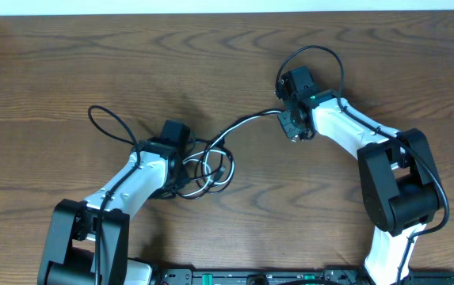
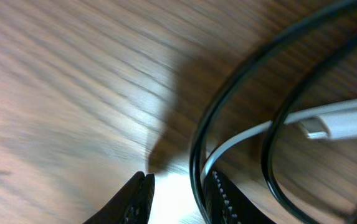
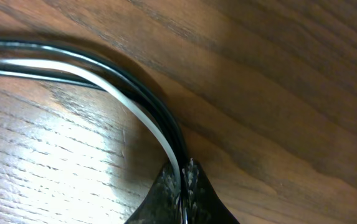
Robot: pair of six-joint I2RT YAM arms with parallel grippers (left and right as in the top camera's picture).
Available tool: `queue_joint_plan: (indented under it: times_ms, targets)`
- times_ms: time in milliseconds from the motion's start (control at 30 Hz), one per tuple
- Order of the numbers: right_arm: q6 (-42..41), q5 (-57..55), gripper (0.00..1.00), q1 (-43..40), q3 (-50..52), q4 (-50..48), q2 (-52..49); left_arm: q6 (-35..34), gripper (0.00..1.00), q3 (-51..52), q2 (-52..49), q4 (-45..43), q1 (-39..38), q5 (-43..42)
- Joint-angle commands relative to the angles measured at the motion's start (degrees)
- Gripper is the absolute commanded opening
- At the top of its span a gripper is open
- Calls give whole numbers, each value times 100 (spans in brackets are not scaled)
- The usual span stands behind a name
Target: Untangle cables
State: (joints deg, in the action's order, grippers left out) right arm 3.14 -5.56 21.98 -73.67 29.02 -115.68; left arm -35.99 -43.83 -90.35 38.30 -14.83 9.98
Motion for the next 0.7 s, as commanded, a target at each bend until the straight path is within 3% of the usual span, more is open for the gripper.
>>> queue_joint_plan:
  times_ms: [0,300,500,667]
  targets:
    - [-9,212,1,31,223,55,-352,57,32,63,-42,90,4,1252]
    - [-11,212,1,42,223,37,-352,76,49,-745,-42,905,15,1200]
    - [-11,212,1,52,223,31,-352,319,55,-1440,-42,1309,13,-201]
    - [-11,212,1,52,223,26,-352,304,55,-1436,-44,1377,7,-997]
